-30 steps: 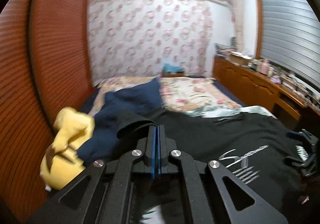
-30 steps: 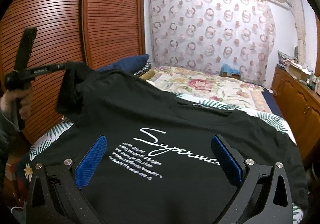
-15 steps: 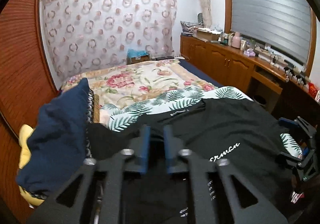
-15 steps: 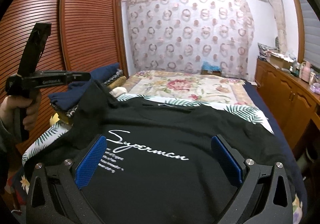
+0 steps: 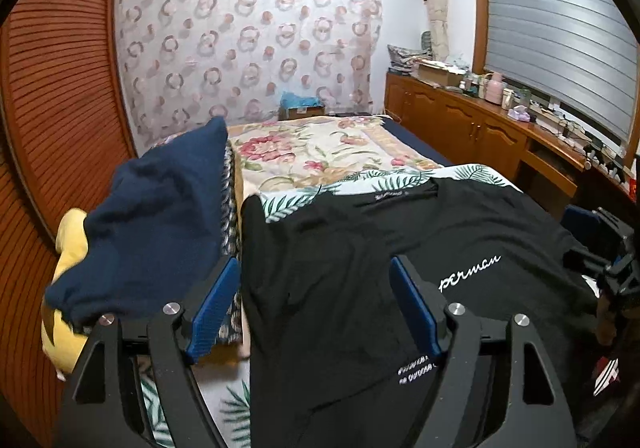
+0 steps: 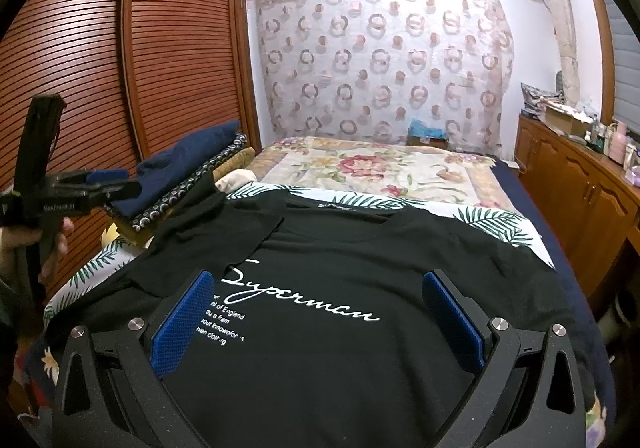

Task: Fold small clothes

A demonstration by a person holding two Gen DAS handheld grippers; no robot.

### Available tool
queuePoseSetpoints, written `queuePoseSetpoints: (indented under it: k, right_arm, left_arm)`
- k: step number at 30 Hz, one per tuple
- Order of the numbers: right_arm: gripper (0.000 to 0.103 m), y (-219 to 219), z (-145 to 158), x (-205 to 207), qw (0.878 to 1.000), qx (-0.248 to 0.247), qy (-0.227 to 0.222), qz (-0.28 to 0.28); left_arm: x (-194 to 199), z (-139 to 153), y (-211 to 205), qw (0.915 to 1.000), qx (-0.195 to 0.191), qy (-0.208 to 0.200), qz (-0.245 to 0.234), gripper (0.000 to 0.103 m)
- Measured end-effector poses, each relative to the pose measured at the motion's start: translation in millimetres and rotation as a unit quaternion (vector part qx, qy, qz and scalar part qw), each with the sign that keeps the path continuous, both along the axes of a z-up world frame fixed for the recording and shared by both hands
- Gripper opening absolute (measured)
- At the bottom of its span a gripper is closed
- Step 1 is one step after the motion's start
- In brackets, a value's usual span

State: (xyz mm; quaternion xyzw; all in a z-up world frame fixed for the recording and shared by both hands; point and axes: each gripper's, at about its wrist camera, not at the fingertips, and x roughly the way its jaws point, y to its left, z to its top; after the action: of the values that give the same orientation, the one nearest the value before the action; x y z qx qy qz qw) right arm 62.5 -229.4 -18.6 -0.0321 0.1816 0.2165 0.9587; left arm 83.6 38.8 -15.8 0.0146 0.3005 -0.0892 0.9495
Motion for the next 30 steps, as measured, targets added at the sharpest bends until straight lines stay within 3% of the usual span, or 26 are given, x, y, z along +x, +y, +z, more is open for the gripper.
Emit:
queuePoseSetpoints:
  k: [9,17,22,30]
  right_arm:
    - [0.103,-31.2,-1.9,4.5,1.000,-0.014,0.002,-0.017]
    - [0.101,-95.7,-8.1,2.3,0.994,-0.041,0.014,-0.096]
    - [0.087,-148.2,-21.1,3.9,0.988,-0.048,0.045,-0.139]
    - [0.079,-203.7,-48.7,6.1,0.975,-0.033,0.120,-0.182]
  left_arm:
    - [-13.1,-25.1,-16.8,0.9995,-0.020,0.023,-0.012,0.078]
    - [-14.6,-41.0,-43.3,0.9981,-0.010,0.047,-0.038,0.078]
    - [-15.5,-45.5,-49.7,0.9973,-0.015,0.058,-0.043,0.078]
    - [-22.7,-48.1,-66.7,0.9961,-0.022,0.062,-0.058,0.078]
